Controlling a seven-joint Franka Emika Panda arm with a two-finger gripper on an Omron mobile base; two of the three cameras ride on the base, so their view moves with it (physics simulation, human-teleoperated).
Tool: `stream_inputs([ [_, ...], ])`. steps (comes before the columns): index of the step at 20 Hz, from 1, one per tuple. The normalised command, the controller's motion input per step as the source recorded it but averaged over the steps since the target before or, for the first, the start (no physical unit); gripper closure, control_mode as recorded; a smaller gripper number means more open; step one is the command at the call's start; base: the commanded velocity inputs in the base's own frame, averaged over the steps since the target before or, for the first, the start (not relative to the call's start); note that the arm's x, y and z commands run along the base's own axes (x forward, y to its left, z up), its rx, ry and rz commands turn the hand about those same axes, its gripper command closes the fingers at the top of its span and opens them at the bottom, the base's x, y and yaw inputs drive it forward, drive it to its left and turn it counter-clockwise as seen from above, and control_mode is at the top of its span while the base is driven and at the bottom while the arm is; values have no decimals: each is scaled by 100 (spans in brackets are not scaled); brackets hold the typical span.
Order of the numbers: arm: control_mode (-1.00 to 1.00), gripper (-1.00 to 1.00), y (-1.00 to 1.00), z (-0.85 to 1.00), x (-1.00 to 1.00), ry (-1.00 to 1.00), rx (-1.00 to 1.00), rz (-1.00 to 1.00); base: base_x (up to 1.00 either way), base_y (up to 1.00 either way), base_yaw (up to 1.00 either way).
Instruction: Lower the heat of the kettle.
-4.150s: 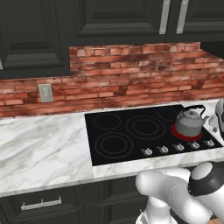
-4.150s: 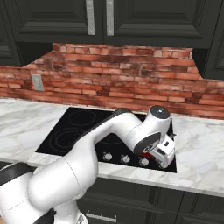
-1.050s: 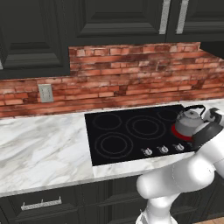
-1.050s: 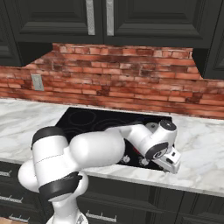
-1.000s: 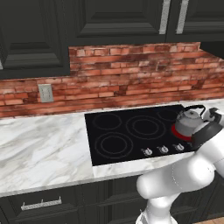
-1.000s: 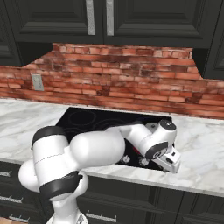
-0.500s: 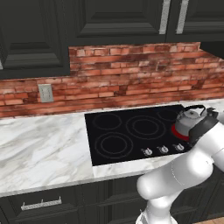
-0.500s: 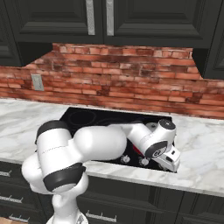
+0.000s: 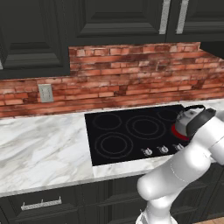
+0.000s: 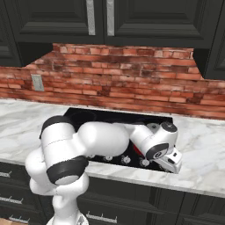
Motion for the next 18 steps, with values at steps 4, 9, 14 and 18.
stream_inputs([
  [4, -100, -100, -5, -5, 1, 0, 0, 0, 0, 0, 0],
  [9, -100, -100, -3, 0, 7, 0, 0, 0, 0, 0, 0],
  [14, -100, -100, -4, -1, 8, 0, 0, 0, 0, 0, 0],
  [18, -100, -100, -1, -4, 7, 0, 0, 0, 0, 0, 0],
])
